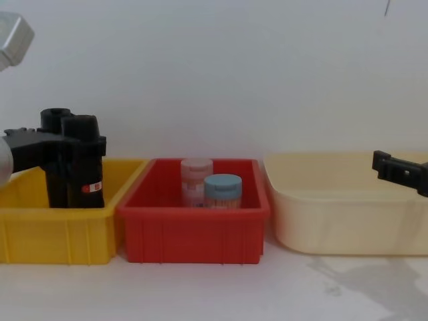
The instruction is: Pick up the garbage bag with the one hand and transfer it to the other hand.
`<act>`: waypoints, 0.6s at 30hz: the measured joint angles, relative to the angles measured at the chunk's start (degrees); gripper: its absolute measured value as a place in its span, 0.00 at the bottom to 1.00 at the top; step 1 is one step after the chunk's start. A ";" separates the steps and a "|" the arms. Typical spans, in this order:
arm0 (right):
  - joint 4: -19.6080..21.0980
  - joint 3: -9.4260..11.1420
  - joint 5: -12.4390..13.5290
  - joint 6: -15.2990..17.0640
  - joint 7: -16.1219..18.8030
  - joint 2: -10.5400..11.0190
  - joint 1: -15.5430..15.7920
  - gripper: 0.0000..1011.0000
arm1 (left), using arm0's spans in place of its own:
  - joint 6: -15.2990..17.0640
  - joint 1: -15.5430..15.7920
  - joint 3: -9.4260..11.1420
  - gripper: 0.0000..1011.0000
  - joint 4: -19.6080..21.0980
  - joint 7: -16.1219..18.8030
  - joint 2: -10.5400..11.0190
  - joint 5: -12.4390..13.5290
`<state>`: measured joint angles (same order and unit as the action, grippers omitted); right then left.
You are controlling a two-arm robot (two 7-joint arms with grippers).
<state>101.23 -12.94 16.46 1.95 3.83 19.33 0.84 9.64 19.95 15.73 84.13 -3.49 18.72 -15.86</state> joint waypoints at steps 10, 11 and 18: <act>0.00 0.00 0.00 0.00 0.00 0.00 0.00 0.99 | -0.37 1.72 0.59 0.99 -2.99 -1.32 -0.92 0.61; 0.00 0.00 0.00 0.00 0.00 0.00 0.00 0.99 | -0.41 1.84 0.63 0.99 -3.18 -1.40 -0.97 0.65; 0.00 0.00 0.00 0.00 0.00 0.00 0.00 0.99 | -0.70 2.96 1.05 0.99 -4.64 -2.08 -1.40 1.39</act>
<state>101.23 -12.94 16.46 1.95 3.83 19.33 0.84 8.94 22.91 16.78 79.49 -5.56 17.32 -14.47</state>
